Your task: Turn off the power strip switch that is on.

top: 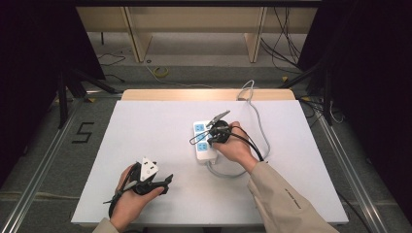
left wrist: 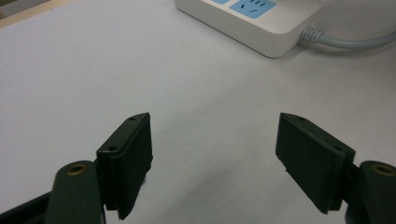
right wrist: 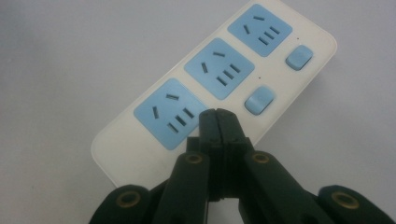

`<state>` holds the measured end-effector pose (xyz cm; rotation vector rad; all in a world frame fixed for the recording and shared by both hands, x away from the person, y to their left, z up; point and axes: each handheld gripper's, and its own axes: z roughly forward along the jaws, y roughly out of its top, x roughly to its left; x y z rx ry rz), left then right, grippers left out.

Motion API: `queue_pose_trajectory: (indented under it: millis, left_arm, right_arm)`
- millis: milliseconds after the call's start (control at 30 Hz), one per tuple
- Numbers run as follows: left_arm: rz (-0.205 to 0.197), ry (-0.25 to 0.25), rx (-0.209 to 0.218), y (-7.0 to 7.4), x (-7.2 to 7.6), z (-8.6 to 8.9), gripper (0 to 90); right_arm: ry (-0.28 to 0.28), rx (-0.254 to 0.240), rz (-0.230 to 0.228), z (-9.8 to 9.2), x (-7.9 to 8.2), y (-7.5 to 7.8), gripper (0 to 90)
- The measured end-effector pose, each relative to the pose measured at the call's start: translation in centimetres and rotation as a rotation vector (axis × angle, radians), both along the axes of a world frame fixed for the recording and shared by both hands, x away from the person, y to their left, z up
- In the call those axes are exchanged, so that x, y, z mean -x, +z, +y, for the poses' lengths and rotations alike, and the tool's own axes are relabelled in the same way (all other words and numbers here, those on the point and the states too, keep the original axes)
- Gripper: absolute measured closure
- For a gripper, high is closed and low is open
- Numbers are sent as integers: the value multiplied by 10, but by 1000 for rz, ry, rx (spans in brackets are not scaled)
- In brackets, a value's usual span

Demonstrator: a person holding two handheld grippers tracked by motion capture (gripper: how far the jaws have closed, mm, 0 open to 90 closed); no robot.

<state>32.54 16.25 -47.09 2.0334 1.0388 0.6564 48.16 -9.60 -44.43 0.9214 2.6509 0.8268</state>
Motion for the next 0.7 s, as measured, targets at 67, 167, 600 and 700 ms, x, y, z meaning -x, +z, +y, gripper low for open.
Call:
queue_pose_trajectory:
  millis: [67, 167, 600, 700]
  left_arm:
    - [1, 1, 1, 0, 0, 0, 270]
    - [2, -4, -3, 0, 0, 0, 270]
    - [1, 1, 3, 0, 0, 0, 270]
    - [1, 1, 1, 0, 0, 0, 270]
  right_arm:
    - [-1, 1, 4, 0, 0, 0, 900]
    - [-4, 7, 4, 0, -1, 0, 900]
    - [-1, 20, 9, 3, -1, -2, 900]
    - [-6, 24, 7, 4, -1, -2, 900]
